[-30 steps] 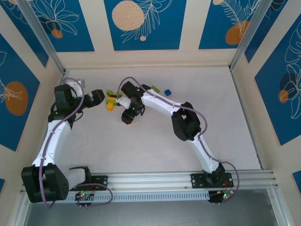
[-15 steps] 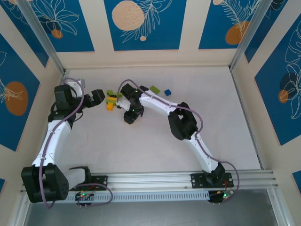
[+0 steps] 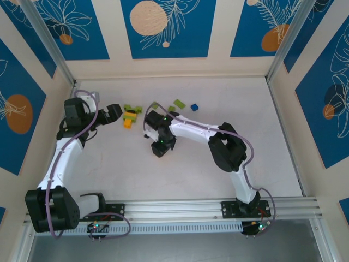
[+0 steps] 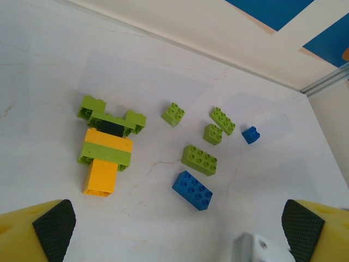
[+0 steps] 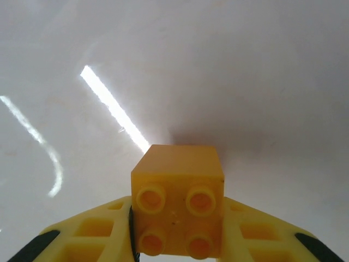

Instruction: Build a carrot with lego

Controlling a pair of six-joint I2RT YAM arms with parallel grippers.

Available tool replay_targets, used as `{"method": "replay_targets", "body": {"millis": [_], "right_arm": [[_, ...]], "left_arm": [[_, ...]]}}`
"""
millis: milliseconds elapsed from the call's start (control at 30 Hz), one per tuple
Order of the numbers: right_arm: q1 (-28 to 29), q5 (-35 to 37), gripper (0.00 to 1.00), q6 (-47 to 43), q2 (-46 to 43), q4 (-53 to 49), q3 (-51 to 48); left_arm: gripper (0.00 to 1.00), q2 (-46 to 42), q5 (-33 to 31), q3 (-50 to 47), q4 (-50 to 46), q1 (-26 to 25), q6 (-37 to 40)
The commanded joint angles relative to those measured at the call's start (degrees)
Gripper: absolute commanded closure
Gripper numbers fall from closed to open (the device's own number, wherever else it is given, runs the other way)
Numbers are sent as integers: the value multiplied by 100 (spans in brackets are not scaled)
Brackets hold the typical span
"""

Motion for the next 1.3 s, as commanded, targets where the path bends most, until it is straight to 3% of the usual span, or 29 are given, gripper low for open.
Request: {"method": "replay_targets", "body": {"millis": [0,200,567,1033,1267], "right_arm": [[163,294,67,401,-360,-144,-180],[330,621,66,613,-287,-292,-240],[406,494,65,1198,-377,158,-828],[498,478,49,1554,-782,224,-1279],[482,464,34,1383,-1326,-72,-916]], "left_arm": [[0,39,189,36,118,-28,-12],[0,-5,144,40,47,-34,23],[0,100,155,79,45,-38,23],[0,110,181,75,41,-60,23],[0,92,183,88,14,-63,41]]}}
